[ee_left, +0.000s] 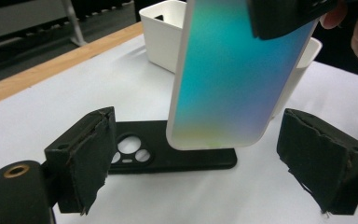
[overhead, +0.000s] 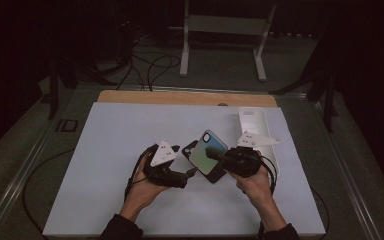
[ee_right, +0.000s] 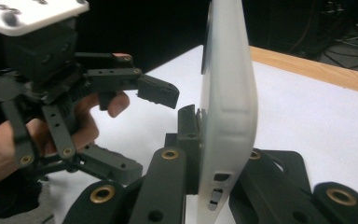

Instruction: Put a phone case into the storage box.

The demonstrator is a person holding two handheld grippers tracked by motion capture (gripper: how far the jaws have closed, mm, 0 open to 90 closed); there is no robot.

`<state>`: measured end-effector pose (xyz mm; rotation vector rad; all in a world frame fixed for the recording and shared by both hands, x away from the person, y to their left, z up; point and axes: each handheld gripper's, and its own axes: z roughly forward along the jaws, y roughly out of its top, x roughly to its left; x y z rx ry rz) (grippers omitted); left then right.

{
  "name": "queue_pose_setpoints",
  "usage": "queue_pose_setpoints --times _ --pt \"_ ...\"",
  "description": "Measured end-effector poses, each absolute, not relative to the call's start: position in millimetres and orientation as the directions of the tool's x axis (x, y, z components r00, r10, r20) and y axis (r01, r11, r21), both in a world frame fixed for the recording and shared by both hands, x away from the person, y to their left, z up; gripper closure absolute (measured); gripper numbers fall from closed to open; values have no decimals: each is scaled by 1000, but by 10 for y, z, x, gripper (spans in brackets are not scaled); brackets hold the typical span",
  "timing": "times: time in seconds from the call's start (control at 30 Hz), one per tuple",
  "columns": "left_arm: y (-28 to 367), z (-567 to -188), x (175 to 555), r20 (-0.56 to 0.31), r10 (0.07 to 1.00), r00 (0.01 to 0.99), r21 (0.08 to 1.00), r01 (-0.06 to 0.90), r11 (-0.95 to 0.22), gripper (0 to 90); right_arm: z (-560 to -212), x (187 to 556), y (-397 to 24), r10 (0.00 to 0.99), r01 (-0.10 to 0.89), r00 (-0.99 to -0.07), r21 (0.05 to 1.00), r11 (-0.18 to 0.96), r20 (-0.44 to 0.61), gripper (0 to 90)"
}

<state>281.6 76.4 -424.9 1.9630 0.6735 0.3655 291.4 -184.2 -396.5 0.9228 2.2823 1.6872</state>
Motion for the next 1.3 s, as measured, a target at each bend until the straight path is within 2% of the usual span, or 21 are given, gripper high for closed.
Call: queue_pose_setpoints --times 0.47,0.5,0.53,1.03,1.23,1.3 --pt "875 -4296 2826 -77 564 822 882 320 -346 118 -3926 2865 -1901 509 359 -829 919 165 232 866" --pt "867 -4316 2820 -83 541 837 880 316 -354 118 -3926 2865 -1901 509 359 -829 919 165 232 866" --pt "863 -4320 2820 -84 538 839 880 316 -355 118 -3916 2842 -1900 467 345 -852 924 163 236 866" --pt "811 -4340 2783 -97 457 884 879 291 -378 150 -3907 2814 -1840 368 329 -896 927 177 248 865" --pt "805 -4343 2771 -119 403 908 884 281 -373 239 -3933 2805 -1801 318 333 -911 924 187 264 865" --pt "804 -4345 2769 -123 384 915 885 276 -374 306 -3941 2805 -1785 301 334 -915 924 187 270 865"
